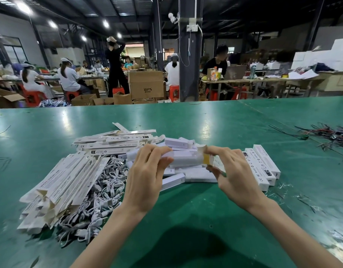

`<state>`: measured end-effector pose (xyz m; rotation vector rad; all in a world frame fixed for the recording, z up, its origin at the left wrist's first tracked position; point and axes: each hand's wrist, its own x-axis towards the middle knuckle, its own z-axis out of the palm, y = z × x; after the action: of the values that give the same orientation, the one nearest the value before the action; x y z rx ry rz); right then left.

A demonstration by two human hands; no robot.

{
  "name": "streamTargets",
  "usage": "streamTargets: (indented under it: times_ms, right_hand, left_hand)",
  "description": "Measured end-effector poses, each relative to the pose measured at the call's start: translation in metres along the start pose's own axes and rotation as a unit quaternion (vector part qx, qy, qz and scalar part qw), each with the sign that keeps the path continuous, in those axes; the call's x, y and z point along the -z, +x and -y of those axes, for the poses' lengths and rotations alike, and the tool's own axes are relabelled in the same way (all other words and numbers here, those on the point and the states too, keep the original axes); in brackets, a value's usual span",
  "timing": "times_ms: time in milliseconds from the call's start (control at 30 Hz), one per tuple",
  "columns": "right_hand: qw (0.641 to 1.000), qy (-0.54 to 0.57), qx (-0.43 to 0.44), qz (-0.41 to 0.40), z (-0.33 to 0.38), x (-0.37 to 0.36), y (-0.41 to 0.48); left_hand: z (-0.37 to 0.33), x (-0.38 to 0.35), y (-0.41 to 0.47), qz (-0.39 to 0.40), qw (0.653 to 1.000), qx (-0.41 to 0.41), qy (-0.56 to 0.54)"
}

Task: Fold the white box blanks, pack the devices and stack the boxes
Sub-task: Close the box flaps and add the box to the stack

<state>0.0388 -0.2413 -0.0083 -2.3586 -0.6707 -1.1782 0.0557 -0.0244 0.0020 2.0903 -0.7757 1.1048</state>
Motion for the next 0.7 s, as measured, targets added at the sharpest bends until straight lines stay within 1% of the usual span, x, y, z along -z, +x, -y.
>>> streamTargets:
  times_ms: [100,333,500,700]
  right_hand:
    - [1.0,-0.006,0.001,0.007,0.0,-0.0012,-0.0014]
    - [1.0,0.0,0.004,0.002,-0.0008,-0.0003,-0.0012]
    - [1.0,0.0,0.005,0.005,0.0005,-0.0023,-0.0019]
    - [0.999,0.039,-0.007,0.002,0.0038,-0.0027,-0.002]
  left_hand:
    - [-0.0007,0.0025,0.0011,-0.004,0.999,-0.032,0.03]
    - [0.0001,0.0069,0.0043,0.021,0.993,-0.099,0.065]
    - [0.002,0.0083,0.0055,0.014,0.991,-0.118,0.063]
    - [-0.0002,0.0089,0.006,0.008,0.991,-0.117,0.061]
